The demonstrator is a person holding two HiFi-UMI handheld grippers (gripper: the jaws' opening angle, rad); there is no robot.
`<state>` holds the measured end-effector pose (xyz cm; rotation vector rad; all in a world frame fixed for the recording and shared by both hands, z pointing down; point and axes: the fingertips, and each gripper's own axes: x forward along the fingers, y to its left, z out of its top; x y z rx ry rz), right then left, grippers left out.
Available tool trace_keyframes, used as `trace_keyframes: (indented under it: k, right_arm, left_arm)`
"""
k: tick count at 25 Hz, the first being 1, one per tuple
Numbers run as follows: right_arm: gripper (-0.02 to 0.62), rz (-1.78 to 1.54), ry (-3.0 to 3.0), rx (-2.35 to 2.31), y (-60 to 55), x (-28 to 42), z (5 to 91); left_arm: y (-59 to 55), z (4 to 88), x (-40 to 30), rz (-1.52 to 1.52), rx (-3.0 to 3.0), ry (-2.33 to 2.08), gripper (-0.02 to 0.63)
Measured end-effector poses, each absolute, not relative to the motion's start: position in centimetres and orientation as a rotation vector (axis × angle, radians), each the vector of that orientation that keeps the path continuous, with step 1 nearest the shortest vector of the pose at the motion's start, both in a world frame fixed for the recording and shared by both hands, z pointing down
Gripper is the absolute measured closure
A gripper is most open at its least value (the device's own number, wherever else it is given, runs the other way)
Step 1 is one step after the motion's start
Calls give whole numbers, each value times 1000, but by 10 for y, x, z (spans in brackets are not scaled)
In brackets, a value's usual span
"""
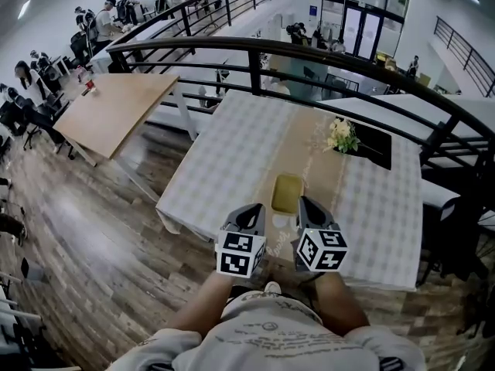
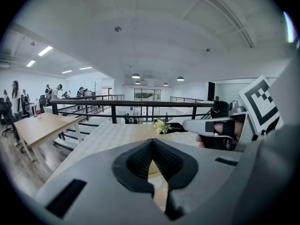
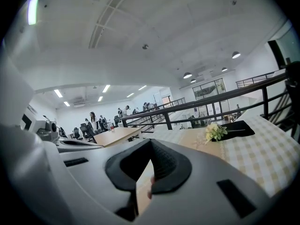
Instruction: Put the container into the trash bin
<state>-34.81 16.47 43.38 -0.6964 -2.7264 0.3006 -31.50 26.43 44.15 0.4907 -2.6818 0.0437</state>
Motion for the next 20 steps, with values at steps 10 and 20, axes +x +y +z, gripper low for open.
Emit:
trace_keyframes:
  k: [10, 20]
  right_arm:
    - [592, 235, -2700, -579, 165, -373, 460]
    - [592, 133, -2654, -464, 165, -397, 505]
  left_arm:
    - [271, 441, -353, 35, 559, -2679, 601]
    - [282, 464, -375, 5, 591, -2621, 601]
